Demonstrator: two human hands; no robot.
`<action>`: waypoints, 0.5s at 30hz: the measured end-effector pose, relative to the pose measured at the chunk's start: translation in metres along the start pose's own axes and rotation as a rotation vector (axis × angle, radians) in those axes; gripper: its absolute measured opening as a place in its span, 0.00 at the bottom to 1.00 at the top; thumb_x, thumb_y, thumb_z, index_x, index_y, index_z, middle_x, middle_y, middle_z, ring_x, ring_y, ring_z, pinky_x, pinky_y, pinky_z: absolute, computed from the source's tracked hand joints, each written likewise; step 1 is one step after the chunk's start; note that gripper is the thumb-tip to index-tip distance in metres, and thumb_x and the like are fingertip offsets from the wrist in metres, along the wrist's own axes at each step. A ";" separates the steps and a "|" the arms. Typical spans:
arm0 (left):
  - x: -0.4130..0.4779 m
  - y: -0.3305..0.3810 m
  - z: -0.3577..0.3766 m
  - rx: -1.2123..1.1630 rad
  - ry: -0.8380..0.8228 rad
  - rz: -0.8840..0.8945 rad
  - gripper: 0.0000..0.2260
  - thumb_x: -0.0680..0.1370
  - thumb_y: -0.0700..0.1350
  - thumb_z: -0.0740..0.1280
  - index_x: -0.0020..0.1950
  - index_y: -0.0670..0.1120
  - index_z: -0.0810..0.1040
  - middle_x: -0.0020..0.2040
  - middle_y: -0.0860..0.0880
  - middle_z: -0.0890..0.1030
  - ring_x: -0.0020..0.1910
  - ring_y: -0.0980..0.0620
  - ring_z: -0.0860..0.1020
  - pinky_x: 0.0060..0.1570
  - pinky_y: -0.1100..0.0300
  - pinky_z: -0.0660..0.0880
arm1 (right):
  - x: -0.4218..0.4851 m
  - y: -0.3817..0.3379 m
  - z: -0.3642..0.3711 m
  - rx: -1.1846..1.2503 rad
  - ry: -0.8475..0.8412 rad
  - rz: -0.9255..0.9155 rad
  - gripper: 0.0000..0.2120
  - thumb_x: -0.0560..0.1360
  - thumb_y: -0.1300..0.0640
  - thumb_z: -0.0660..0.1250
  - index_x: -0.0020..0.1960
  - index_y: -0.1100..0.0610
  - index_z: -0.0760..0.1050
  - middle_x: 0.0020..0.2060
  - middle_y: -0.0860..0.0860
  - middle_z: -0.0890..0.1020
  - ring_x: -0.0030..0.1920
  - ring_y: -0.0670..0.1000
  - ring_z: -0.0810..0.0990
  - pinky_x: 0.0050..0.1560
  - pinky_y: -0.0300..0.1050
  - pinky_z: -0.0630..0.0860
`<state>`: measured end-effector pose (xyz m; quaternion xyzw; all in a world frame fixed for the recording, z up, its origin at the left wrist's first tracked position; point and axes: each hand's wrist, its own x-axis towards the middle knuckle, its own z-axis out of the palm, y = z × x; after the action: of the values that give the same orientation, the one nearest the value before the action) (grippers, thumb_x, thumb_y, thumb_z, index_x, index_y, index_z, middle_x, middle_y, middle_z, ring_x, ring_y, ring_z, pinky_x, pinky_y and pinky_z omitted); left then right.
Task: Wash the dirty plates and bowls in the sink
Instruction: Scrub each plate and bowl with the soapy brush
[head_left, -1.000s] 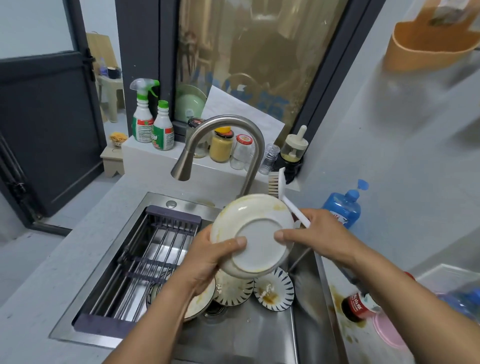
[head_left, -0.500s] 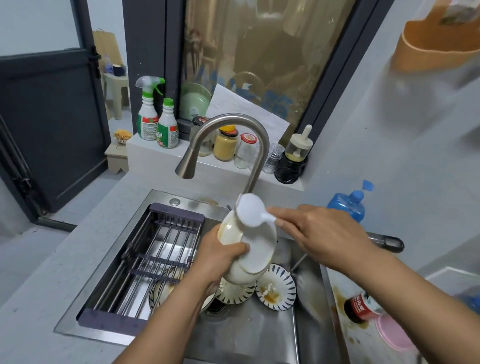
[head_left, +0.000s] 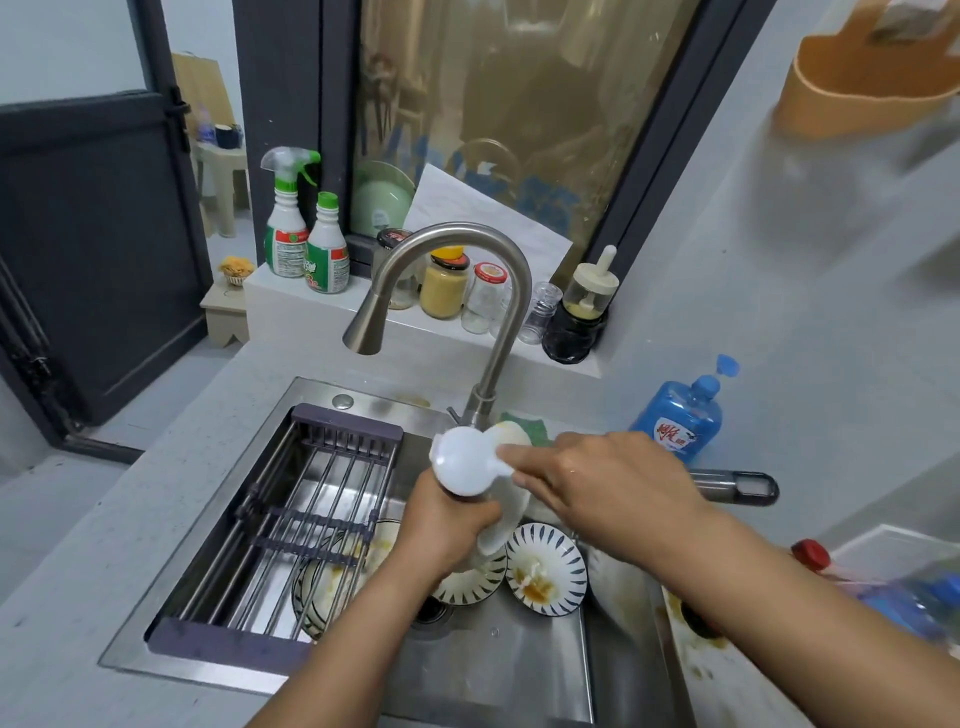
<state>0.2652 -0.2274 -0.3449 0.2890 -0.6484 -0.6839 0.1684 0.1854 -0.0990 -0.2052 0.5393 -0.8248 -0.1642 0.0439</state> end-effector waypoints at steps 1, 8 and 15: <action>-0.002 0.000 0.000 0.033 -0.001 0.014 0.15 0.71 0.32 0.73 0.51 0.48 0.79 0.41 0.55 0.81 0.40 0.61 0.77 0.28 0.74 0.71 | 0.002 -0.003 -0.002 -0.032 0.007 0.000 0.20 0.84 0.36 0.46 0.74 0.35 0.62 0.55 0.48 0.82 0.54 0.57 0.82 0.41 0.49 0.67; -0.004 -0.004 -0.011 -0.068 0.005 0.077 0.17 0.72 0.32 0.74 0.56 0.49 0.80 0.47 0.51 0.83 0.44 0.56 0.81 0.32 0.67 0.77 | 0.016 0.055 0.000 0.421 -0.175 0.303 0.16 0.84 0.39 0.55 0.69 0.33 0.73 0.41 0.40 0.79 0.41 0.44 0.77 0.40 0.44 0.72; 0.010 -0.008 -0.026 -0.607 0.102 -0.042 0.24 0.70 0.31 0.76 0.63 0.45 0.77 0.58 0.42 0.84 0.58 0.41 0.83 0.49 0.48 0.83 | 0.012 0.076 0.042 0.607 -0.259 0.366 0.16 0.84 0.43 0.59 0.69 0.38 0.76 0.51 0.44 0.83 0.52 0.48 0.80 0.56 0.44 0.75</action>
<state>0.2741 -0.2531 -0.3545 0.2728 -0.3991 -0.8342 0.2652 0.1037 -0.0729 -0.2225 0.3462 -0.9173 0.0316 -0.1941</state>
